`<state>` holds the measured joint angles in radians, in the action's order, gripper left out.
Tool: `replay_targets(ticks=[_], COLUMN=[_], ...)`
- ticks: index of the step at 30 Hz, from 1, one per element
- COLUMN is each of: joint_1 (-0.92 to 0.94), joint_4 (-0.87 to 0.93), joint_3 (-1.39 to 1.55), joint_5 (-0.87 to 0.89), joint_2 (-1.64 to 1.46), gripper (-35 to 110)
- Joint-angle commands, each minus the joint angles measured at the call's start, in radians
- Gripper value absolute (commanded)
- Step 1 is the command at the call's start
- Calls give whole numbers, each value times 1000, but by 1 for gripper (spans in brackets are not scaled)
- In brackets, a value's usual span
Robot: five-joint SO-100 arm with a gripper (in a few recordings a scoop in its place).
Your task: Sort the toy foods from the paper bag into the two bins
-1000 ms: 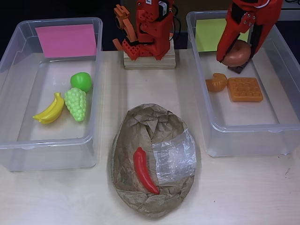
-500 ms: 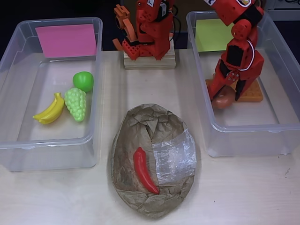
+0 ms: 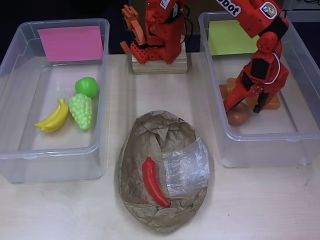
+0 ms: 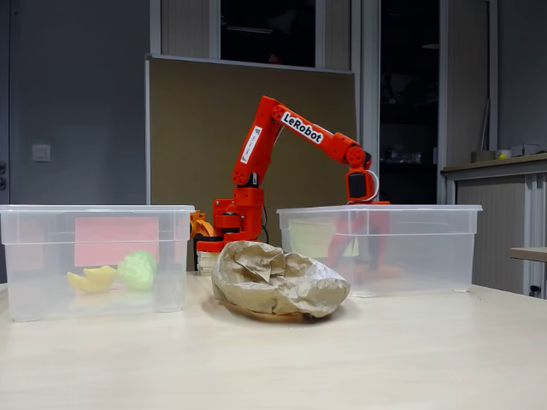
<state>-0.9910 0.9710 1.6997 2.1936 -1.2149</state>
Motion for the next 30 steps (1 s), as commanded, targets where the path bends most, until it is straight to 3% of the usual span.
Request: replay_targets(ticks=[1,9,18,23,30], joint_1=[-37,-87,-60,77,345], joint_4=[126,491,862,847,710], joint_3=[-133,-463,-770,-672,-512], joint_5=[-14,8,-3,-181,-561], joint_2=[8,48,3,-152,-325], gripper=[47,46,26,17,10])
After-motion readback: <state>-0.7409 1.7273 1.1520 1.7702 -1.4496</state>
